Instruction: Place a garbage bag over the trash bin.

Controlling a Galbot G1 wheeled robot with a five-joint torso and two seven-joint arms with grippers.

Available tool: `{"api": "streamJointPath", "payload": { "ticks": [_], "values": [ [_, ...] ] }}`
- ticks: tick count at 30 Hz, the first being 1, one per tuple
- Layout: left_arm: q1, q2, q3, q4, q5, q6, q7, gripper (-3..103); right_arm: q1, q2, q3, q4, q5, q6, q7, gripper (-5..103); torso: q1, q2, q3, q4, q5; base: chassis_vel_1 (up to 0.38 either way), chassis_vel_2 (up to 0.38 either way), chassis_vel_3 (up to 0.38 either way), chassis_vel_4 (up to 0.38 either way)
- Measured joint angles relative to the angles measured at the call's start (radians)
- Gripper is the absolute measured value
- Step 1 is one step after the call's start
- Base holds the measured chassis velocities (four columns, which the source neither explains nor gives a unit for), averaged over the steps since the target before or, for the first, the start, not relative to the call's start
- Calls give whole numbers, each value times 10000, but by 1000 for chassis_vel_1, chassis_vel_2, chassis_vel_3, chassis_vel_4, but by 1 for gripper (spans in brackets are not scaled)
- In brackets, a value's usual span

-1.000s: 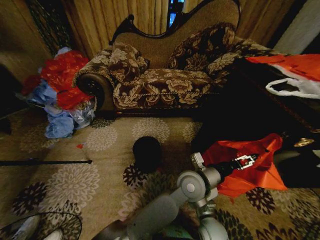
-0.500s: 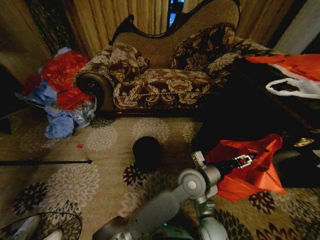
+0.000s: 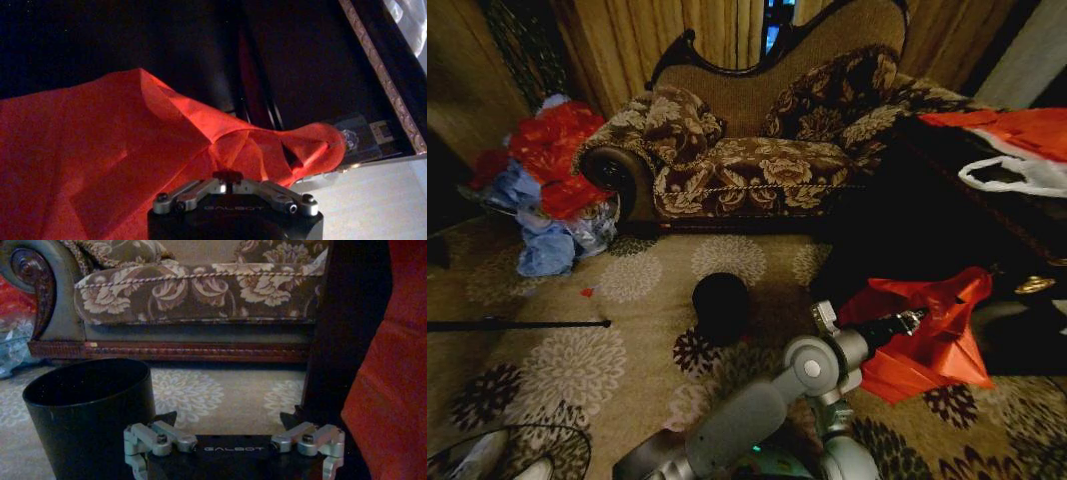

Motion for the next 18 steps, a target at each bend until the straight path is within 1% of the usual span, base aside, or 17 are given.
{"api": "streamJointPath", "payload": {
  "ticks": [5,11,17,18],
  "values": [
    [18,0,26,64,97,-4,66,0,-8,-12,-63,-21,-20,2,0,100,0,0,0,0,0,0,0,0,0],
    [13,0,42,2,157,-6,55,0,3,8,-70,-67,-45,15,3,100,0,0,0,0,0,0,0,0,0],
    [9,26,-54,-474,152,102,-279,0,59,14,89,-94,-22,92,28,100,0,0,0,0,-3,0,0,0,0],
    [-2,227,-62,-643,102,152,-338,0,92,4,153,-113,4,116,36,100,0,1,-1,-4,-2,0,0,0,0]
  ]
}}
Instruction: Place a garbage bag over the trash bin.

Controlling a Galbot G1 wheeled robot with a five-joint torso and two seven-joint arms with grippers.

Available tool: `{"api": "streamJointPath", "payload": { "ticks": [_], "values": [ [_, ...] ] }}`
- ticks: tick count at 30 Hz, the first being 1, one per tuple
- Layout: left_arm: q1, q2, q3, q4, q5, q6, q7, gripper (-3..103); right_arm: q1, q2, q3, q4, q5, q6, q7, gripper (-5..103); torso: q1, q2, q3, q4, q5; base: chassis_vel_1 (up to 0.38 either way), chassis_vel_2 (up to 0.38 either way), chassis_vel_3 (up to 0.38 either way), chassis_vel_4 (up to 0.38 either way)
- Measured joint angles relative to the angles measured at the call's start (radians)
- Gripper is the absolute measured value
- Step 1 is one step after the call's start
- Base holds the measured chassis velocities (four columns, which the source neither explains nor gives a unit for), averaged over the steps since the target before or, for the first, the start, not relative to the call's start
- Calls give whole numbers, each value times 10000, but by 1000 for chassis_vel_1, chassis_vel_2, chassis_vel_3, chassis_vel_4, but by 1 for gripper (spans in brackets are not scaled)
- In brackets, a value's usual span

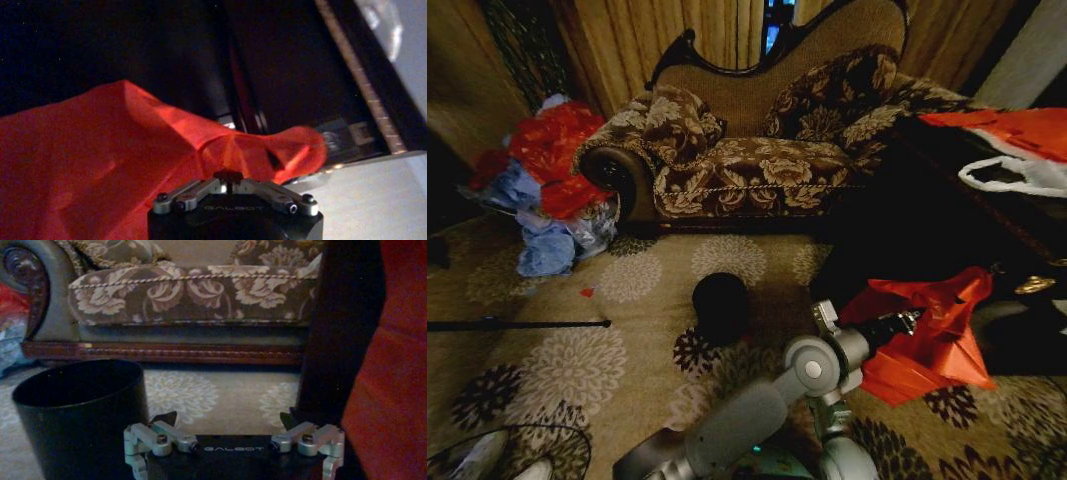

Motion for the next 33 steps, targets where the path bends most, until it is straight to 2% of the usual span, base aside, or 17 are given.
{"api": "streamJointPath", "payload": {
  "ticks": [2,5,6,9,16,22,24,27,28,30,33],
  "values": [
    [1,142,-9,-71,-23,41,-31,0,13,-11,19,-5,14,5,1,100,0,-1,0,2,1,0,0,0,0],
    [153,1110,-164,-460,-149,264,-128,0,34,-59,6,-39,48,24,-12,100,0,-1,1,5,-1,0,0,0,0],
    [153,1110,-164,-460,-149,264,-128,0,34,-59,6,-39,48,24,-12,100,0,-1,1,5,-1,0,0,0,0],
    [354,1729,-370,-703,-275,346,-172,0,41,23,-86,-160,18,86,-23,100,0,-1,1,4,1,0,0,0,0],
    [533,2412,-689,-942,-335,425,-180,0,56,79,-181,-316,-37,157,-86,100,0,-1,1,4,1,0,0,0,0],
    [558,2303,-700,-1024,-398,388,-22,0,77,107,-215,-353,-62,168,-103,100,0,-1,1,4,1,0,0,0,0],
    [523,2162,-660,-999,-465,332,139,-3,87,116,-225,-353,-79,165,-105,100,0,-1,1,4,1,0,0,0,0],
    [364,1817,-474,-891,-540,302,263,13,67,119,-214,-352,-111,158,-109,100,0,0,1,4,2,0,0,0,0],
    [364,1817,-474,-891,-540,302,263,13,67,119,-214,-352,-111,158,-109,100,0,0,1,4,2,0,0,0,0],
    [250,1584,-366,-786,-497,292,274,24,23,116,-168,-355,-135,159,-121,100,0,-1,1,3,3,0,0,0,0],
    [128,1286,-302,-602,-438,285,280,29,-2,116,-150,-361,-147,161,-125,100,0,-1,1,4,4,0,0,0,0]
  ]
}}
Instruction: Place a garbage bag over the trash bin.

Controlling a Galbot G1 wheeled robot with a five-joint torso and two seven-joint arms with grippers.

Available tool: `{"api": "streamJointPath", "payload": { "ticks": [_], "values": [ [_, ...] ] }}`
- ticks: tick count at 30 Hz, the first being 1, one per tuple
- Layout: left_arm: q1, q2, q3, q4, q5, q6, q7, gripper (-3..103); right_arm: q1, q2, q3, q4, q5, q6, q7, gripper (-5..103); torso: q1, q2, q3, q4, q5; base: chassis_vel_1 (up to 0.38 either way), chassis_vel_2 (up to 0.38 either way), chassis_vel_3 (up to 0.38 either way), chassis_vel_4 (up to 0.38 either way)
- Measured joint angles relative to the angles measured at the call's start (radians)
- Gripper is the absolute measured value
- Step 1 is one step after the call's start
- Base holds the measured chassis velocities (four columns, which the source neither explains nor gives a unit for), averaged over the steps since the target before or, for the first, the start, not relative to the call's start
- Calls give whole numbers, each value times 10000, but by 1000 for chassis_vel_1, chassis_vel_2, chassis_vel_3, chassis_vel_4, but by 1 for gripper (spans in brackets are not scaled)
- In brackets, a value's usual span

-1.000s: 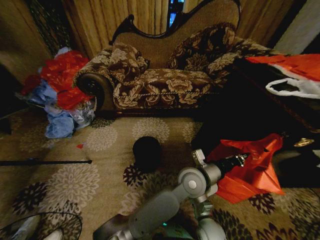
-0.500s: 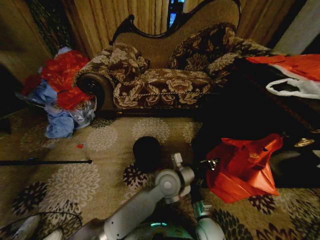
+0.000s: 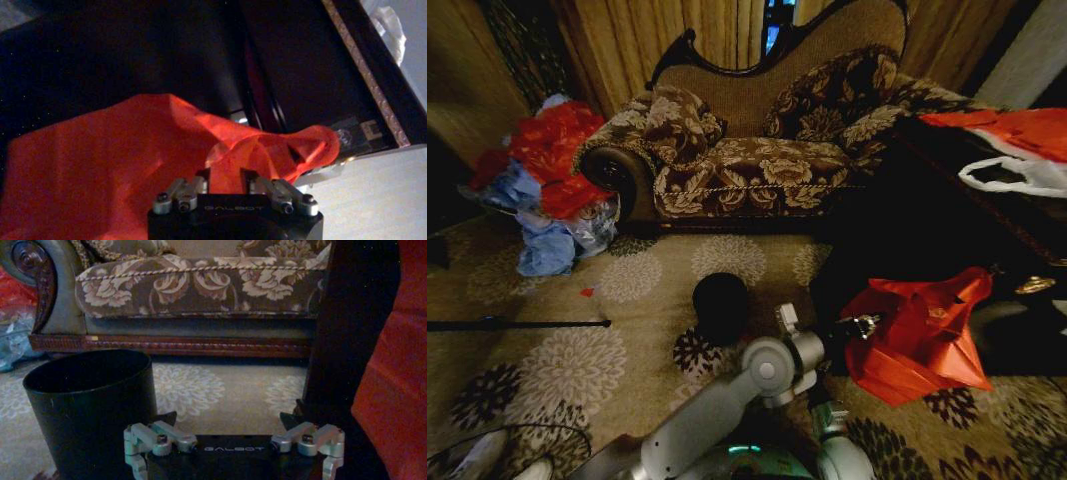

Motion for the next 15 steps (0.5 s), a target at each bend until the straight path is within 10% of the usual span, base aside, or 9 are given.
{"api": "streamJointPath", "payload": {
  "ticks": [15],
  "values": [
    [-469,-1335,225,1040,171,-71,-60,83,49,-20,143,-81,-5,10,-3,100,0,0,0,-1,-1,0,0,0,0]
  ]
}}
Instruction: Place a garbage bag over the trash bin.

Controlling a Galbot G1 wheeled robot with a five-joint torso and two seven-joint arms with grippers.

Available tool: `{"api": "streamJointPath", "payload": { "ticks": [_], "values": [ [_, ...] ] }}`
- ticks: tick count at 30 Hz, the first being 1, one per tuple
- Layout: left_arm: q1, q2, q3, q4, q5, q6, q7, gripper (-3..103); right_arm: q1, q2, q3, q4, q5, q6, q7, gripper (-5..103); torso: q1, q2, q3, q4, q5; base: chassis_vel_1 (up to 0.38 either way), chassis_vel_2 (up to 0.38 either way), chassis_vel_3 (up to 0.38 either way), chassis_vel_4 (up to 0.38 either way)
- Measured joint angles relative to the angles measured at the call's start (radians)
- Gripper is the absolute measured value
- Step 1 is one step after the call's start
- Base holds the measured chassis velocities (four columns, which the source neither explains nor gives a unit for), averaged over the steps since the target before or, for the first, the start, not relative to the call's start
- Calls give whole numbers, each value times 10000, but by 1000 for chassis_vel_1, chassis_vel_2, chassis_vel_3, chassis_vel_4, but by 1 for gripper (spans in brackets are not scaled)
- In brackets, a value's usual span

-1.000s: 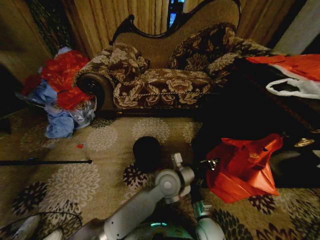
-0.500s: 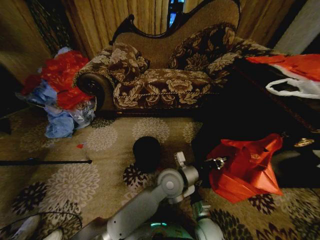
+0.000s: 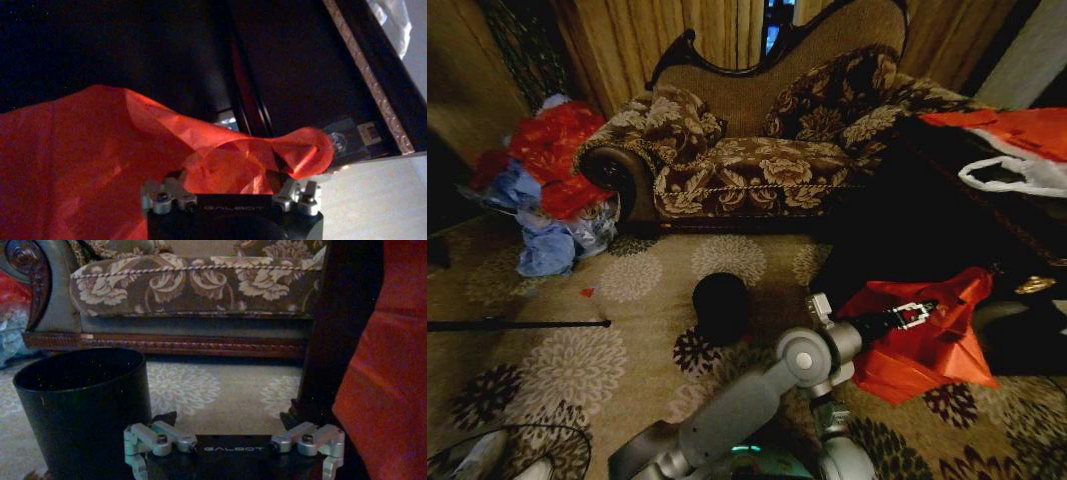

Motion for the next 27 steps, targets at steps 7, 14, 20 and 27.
{"api": "streamJointPath", "payload": {
  "ticks": [7,14,20,27],
  "values": [
    [187,82,58,-30,140,0,-75,96,152,7,-104,-195,9,34,-6,100,0,0,0,1,-1,0,0,0,0],
    [79,-66,83,265,268,-53,32,81,207,-78,-224,-246,24,33,-7,100,0,0,0,1,-1,0,0,0,0],
    [-142,-170,158,421,270,-97,87,59,233,-160,-314,-287,22,33,-6,100,0,0,0,0,-1,0,0,0,0],
    [-157,-163,190,349,261,-99,87,37,276,-128,-374,-340,8,33,5,100,0,0,0,1,-1,0,0,0,0]
  ]
}}
